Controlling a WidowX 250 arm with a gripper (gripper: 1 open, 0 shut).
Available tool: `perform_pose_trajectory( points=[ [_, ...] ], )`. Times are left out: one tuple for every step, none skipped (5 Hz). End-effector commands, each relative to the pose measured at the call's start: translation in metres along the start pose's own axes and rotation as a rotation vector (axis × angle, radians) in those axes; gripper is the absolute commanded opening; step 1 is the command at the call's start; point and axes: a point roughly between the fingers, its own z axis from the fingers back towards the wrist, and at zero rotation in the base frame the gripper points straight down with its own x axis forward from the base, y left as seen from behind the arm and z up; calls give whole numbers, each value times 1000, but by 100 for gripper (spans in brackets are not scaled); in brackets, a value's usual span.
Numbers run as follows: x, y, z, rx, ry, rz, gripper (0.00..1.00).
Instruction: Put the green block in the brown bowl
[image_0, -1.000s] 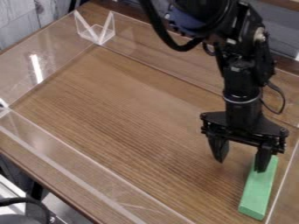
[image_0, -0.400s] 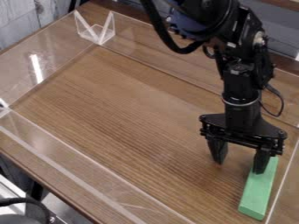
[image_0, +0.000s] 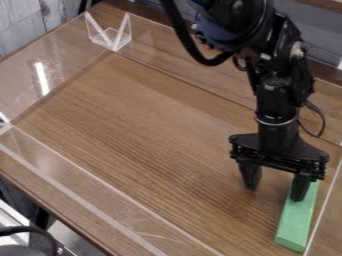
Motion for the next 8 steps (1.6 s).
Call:
perform_pose_trajectory(
  points=[
    [1,-7,2,-8,-23,-11,100],
    [-2,-9,-3,-6,-23,-12,100],
    [-4,-11,-7,-4,-21,-12,100],
    [-6,-13,-11,-1,-20,-11,100],
    [-8,-15,-12,3,-18,-8,100],
    [-11,-17,-14,6,-16,-6,100],
    [-13,-18,-15,9,-14,-3,100],
    [-15,-20,-16,12,-12,-1,100]
  ],
)
